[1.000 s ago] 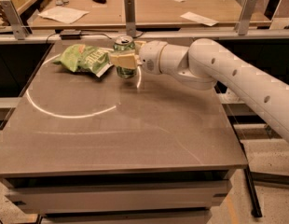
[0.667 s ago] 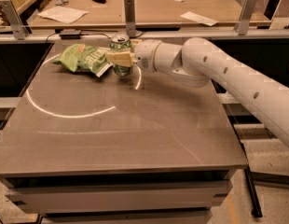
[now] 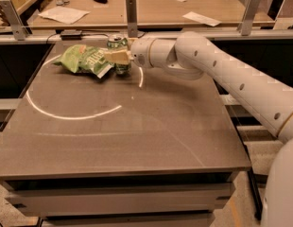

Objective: Move green can near green jalapeno chip bag

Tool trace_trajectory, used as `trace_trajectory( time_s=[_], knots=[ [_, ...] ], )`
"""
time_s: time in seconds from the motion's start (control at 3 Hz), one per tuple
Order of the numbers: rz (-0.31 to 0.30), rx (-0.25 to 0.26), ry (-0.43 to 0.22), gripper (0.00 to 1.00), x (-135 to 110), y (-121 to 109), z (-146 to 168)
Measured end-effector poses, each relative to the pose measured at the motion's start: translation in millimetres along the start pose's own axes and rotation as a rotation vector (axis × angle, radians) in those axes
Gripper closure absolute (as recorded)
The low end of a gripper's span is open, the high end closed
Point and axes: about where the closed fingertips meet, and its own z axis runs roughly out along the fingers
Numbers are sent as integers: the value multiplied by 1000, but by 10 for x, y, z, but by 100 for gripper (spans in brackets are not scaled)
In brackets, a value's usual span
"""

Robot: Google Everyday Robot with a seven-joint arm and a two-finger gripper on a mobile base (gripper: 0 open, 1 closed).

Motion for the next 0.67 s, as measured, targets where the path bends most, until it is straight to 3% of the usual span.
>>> trace_trajectory(
  time_s=[0.33,0.67],
  knots=[
    [-5,-18,17,100,86,-15,103],
    [2,-35,14,83,146,-42,152]
  ],
)
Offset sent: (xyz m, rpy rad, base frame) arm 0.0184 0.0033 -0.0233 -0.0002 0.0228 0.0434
